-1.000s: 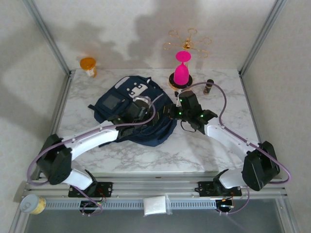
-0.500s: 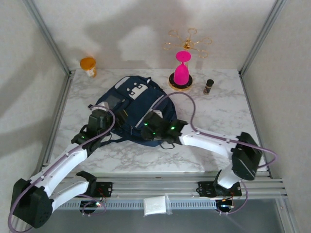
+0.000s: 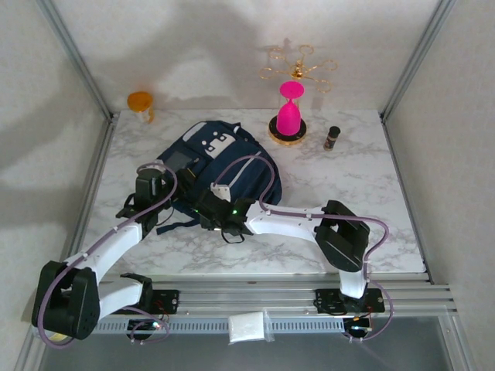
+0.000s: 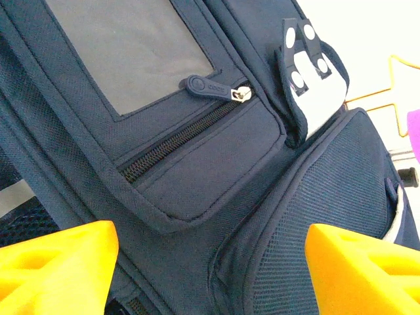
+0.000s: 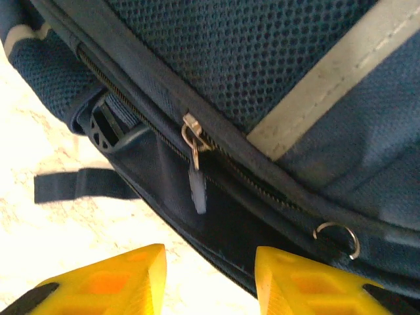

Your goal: Pack the student bag

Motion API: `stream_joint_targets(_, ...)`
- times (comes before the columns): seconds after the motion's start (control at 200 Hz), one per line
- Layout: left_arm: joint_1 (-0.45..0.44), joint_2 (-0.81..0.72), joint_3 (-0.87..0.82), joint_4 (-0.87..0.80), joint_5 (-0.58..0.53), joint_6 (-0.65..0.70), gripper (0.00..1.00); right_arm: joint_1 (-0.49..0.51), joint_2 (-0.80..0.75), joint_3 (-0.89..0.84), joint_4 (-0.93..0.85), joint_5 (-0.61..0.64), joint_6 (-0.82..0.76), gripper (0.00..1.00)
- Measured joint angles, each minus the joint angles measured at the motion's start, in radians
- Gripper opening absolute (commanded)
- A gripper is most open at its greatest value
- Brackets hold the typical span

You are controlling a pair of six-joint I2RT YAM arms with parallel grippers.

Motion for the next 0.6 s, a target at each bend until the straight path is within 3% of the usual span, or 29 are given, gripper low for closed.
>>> stream_joint_targets(0.22,0.005,0.055,-0.042,0.066,0.027,-0.029,0.72,-0.008,0.032,0.000,0.088,0.016,0.033,0.34)
stream_joint_targets(0.601,0.005,0.074,-0.060,0.114,0.039,-0.034,0.72,-0.010,0.080,0.000,0.124,0.049,0.048,0.36)
